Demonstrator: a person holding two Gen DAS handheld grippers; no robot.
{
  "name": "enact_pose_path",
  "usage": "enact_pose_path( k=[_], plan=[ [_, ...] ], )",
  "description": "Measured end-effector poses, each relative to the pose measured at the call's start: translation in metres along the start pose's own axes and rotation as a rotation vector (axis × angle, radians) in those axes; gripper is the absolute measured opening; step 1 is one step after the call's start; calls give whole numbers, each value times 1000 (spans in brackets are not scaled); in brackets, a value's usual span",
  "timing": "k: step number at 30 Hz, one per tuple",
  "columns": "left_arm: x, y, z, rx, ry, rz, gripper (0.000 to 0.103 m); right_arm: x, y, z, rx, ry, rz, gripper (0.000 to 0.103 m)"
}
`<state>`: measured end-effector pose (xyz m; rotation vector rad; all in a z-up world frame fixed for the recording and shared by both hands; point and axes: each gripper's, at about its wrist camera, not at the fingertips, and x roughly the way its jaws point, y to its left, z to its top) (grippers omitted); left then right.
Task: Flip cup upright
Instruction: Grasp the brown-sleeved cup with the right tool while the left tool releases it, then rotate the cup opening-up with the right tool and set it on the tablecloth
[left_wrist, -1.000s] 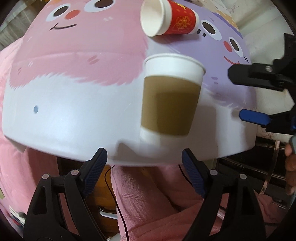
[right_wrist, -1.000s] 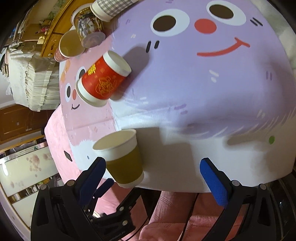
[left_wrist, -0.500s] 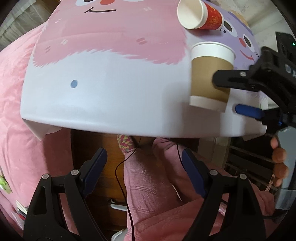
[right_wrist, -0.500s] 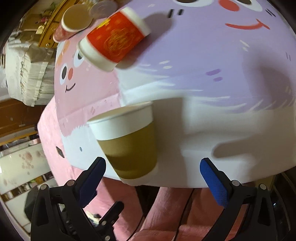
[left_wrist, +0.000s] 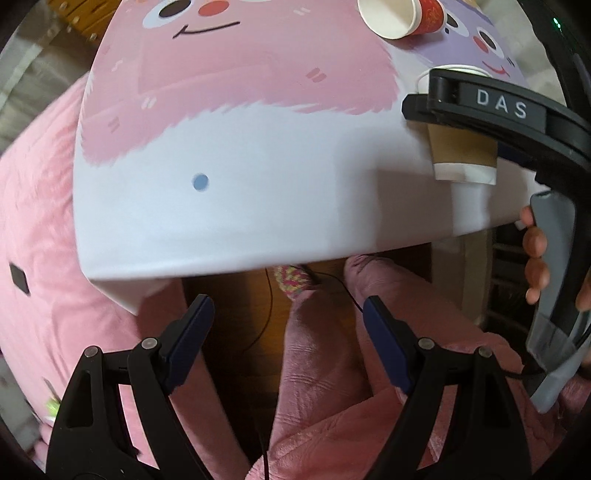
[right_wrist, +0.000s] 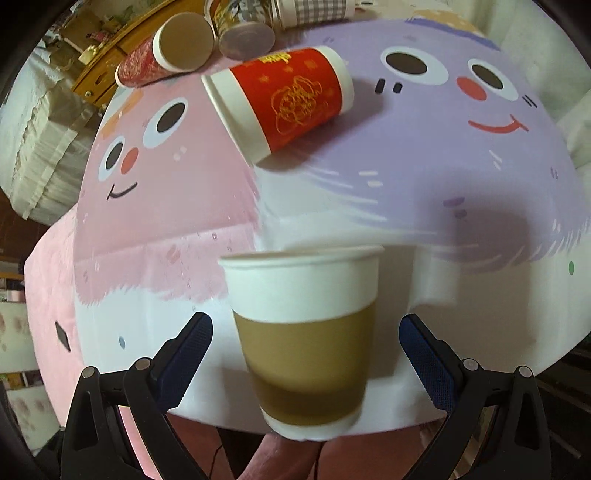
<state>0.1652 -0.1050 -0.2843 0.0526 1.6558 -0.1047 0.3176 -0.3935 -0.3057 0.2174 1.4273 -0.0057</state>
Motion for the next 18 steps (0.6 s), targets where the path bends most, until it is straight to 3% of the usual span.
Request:
enact_pose_path(
  k=[2, 5, 8, 13, 18],
  plan=[
    [-3, -5, 12, 26, -11, 10, 81, -1, 6, 1, 3, -29, -5, 98],
    [-7, -10, 28, 55, -25, 16, 81, -4, 9, 5, -4, -52, -18, 78],
    [-11, -18, 48, 86, -34, 20, 81, -8, 5, 7, 15, -55, -16, 68],
    [-16, -26, 86, 121, -70, 18, 81, -21, 11, 10, 18, -133, 0, 66],
    [-25, -40, 127, 152, -114, 5, 81, -51, 13, 5, -19, -338, 7, 65]
  ],
)
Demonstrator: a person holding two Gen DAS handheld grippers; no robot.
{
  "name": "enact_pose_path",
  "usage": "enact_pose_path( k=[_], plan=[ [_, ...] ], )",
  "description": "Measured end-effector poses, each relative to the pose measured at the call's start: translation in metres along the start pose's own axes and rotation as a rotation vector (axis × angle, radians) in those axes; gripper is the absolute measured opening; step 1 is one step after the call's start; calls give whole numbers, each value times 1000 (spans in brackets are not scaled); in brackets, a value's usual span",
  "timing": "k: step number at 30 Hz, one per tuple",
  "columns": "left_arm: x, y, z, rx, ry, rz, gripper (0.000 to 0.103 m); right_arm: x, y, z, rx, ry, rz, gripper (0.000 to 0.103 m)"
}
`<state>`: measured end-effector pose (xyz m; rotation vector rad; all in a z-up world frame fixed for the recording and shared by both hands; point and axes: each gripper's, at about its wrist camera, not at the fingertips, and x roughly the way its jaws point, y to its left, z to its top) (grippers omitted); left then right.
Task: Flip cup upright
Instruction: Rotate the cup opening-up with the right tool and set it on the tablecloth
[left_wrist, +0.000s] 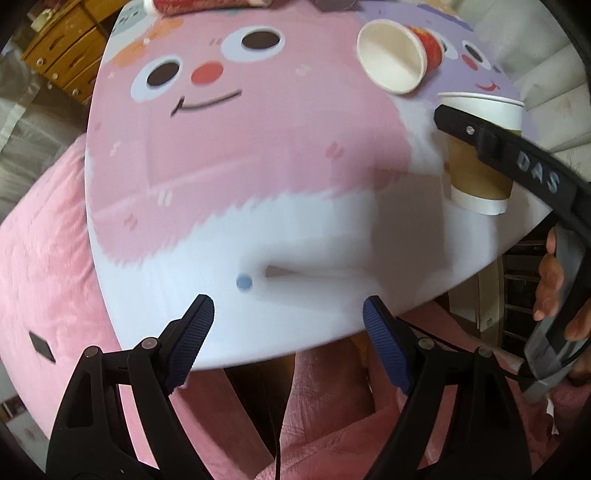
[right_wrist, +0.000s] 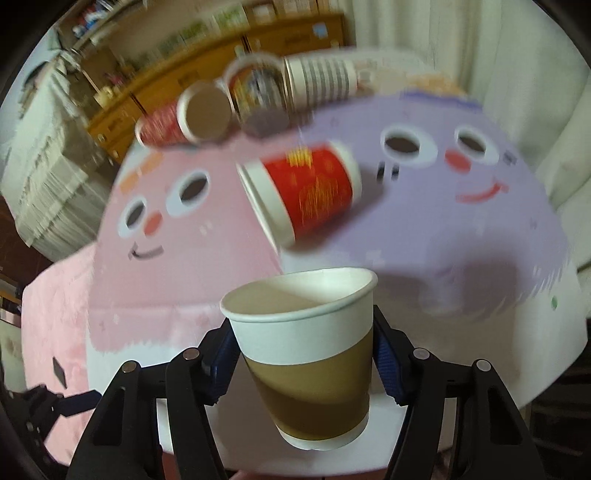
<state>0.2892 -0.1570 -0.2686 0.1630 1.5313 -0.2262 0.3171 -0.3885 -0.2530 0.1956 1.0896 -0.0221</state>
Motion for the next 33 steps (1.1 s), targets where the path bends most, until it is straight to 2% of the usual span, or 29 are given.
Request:
enact_pose_path(
  k=[4, 8, 11, 14, 17, 19, 20, 21, 23, 33],
  plan=[
    [-6, -12, 34, 20, -60, -13, 81, -17, 2, -9, -42, -178, -12, 64],
    [5, -12, 43, 28, -100, -41, 81, -28, 0, -22, -31, -354, 15, 64],
    [5, -14, 53, 43, -150, -75, 81, -29, 0, -35, -19, -463, 48, 64],
    [9, -17, 68, 60, -174, -109, 81, -29, -1, -46, -20, -534, 34, 64],
    [20, -30, 103, 82, -188, -116, 81, -29, -2, -56, -18, -566, 19, 64],
    [18, -27, 103, 96, -198, -140, 81, -28, -1, -62, -25, -582, 20, 64],
    [16, -22, 92, 103, -202, -154, 81, -26, 0, -66, -30, -584, 18, 64],
    [11, -20, 67, 111, -204, -161, 81, -23, 1, -69, -38, -581, 16, 64],
    [15, -20, 65, 118, -198, -148, 81, -19, 3, -77, -62, -575, 21, 64],
    [16, -21, 53, 108, -197, -179, 81, -9, 2, -113, -127, -514, 19, 64]
  ],
)
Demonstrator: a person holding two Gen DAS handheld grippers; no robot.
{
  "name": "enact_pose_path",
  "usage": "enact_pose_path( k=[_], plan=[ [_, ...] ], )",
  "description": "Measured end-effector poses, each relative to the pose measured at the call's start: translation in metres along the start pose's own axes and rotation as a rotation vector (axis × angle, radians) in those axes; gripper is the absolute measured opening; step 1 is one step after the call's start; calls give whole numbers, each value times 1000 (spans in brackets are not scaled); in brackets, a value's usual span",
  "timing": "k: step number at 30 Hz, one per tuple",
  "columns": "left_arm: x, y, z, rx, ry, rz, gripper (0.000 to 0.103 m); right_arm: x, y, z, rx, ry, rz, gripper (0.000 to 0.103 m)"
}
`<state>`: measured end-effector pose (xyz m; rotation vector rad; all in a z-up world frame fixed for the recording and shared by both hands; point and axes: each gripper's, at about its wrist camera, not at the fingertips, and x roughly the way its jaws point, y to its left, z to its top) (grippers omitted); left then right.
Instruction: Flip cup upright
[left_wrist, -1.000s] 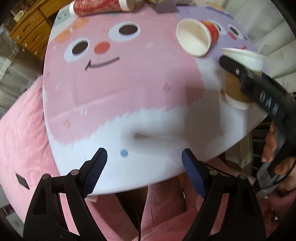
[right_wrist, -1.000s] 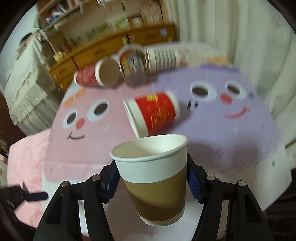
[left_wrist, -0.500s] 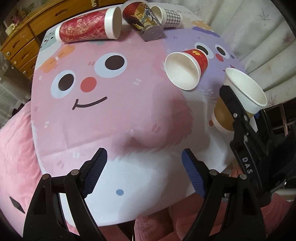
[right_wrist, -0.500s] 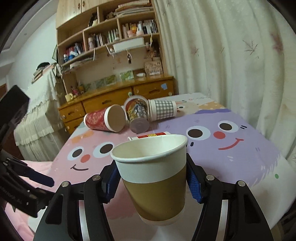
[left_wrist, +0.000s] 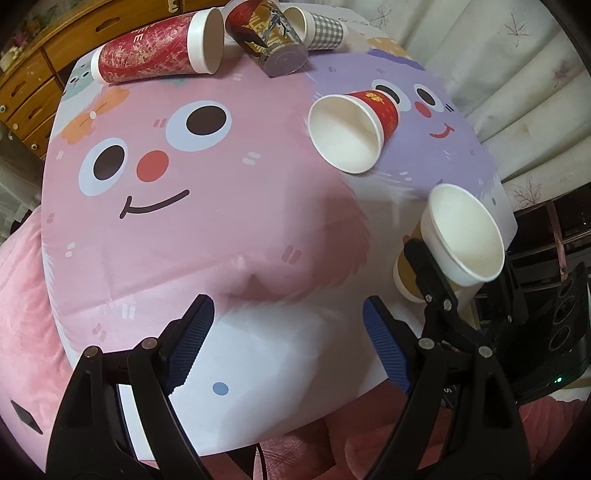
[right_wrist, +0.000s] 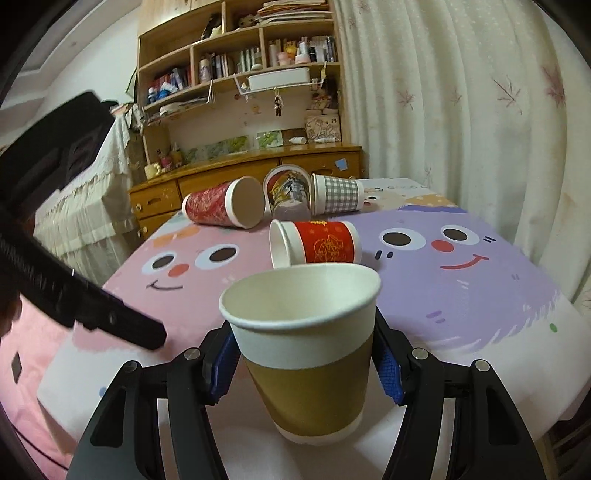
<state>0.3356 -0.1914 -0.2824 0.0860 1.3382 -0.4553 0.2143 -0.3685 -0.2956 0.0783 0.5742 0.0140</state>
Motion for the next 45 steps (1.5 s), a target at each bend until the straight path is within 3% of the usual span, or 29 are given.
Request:
enact_pose_path(
  k=[8, 10, 12, 14, 20, 23, 26, 29, 31, 34, 37, 42, 45],
  plan=[
    [-14, -9, -8, 3, 2, 0, 81, 4, -4, -8, -24, 133, 1, 65],
    [-17, -10, -11, -6, 6, 15, 81, 4, -6, -8, -21, 169, 10, 71],
    [-22, -10, -15, -31, 15, 25, 81, -1, -9, -5, -37, 193, 19, 87],
    [-28, -12, -20, -56, 23, 20, 81, -9, -12, 0, -58, 223, 42, 89],
    [-50, -32, -38, -102, 33, 42, 81, -27, -34, 22, -3, 460, 184, 90],
    [-63, -46, -46, -138, 21, 40, 81, -42, -48, 36, -6, 542, 178, 96],
    [-74, -65, -54, -163, 17, 64, 81, -57, -58, 53, -88, 599, 145, 98],
    [-87, -84, -62, -205, 18, 119, 81, -69, -70, 71, -142, 713, 196, 101],
    [-93, -91, -66, -231, 29, 99, 81, -79, -79, 80, -127, 764, 212, 101],
    [-105, -102, -74, -253, 49, 103, 81, -98, -87, 94, -129, 811, 173, 102],
    [-120, -114, -79, -240, 71, 162, 81, -113, -92, 102, -118, 879, 104, 102],
    [-153, -126, -84, -262, 58, 204, 81, -139, -106, 111, 30, 961, 62, 103],
    [-173, -132, -82, -280, 27, 204, 81, -157, -112, 123, 61, 943, 77, 103]
  ],
)
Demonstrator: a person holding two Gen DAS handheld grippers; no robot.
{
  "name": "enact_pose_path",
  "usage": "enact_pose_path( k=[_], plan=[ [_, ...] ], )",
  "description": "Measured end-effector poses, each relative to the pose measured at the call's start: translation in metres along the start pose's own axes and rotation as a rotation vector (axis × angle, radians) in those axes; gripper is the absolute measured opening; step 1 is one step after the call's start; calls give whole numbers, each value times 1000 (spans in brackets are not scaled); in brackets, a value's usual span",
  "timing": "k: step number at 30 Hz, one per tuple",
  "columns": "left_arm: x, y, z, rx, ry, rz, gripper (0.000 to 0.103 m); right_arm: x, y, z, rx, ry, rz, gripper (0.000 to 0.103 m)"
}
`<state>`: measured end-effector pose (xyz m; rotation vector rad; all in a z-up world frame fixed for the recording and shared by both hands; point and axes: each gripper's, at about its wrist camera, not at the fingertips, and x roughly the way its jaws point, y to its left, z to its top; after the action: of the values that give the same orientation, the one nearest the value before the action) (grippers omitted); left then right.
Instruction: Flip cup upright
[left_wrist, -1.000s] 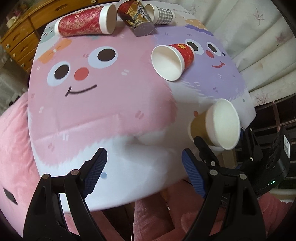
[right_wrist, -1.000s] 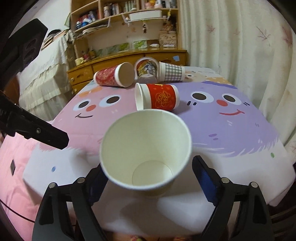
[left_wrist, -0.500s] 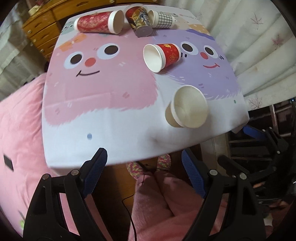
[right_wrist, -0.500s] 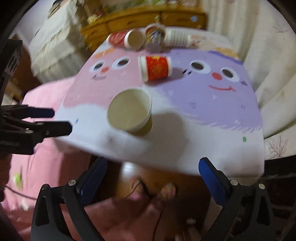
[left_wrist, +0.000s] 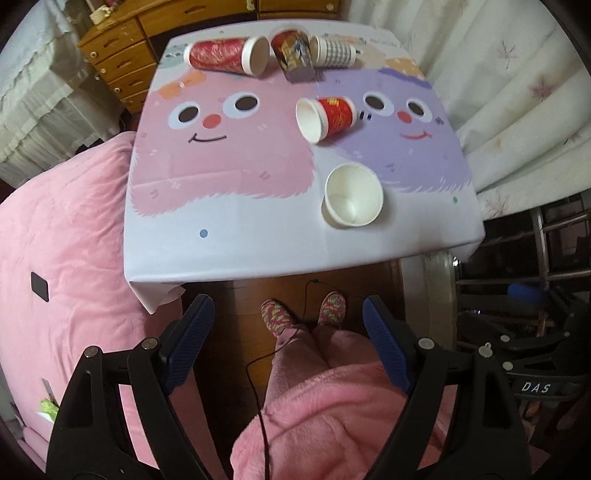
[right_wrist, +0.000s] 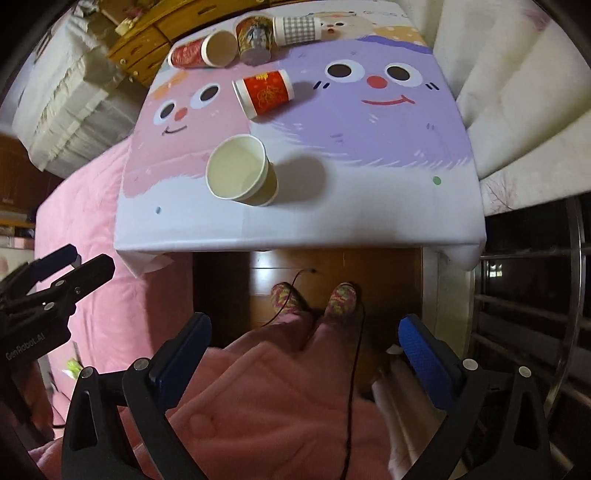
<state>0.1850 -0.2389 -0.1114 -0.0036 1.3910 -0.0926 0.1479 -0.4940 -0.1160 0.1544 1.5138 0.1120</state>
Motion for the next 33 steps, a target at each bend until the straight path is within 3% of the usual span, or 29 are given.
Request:
enact_pose_path(
  k=[3, 7, 12, 15, 19, 25, 33],
  plan=[
    [-19, -6, -1, 2, -41, -1, 81, -26, -3, -4, 21, -49, 50, 103],
    [-46, -20, -7, 14, -169, 78, 81, -62, -4, -7, 38, -178, 86, 103],
    [-73, -39, -17, 22, -299, 91, 81, -99, -1, -19, 32, -336, 42, 103],
    [-84, -49, -26, 23, -377, 144, 81, -117, 0, -32, 11, -448, 4, 103],
    [-94, -56, -39, 2, -469, 170, 81, -127, 7, -43, -29, -515, -37, 103],
    [-97, -56, -49, -39, -490, 191, 81, -138, 15, -53, -71, -563, -40, 103],
    [-90, -44, -50, -114, -464, 170, 97, -136, 14, -47, -72, -569, -54, 103]
  ],
)
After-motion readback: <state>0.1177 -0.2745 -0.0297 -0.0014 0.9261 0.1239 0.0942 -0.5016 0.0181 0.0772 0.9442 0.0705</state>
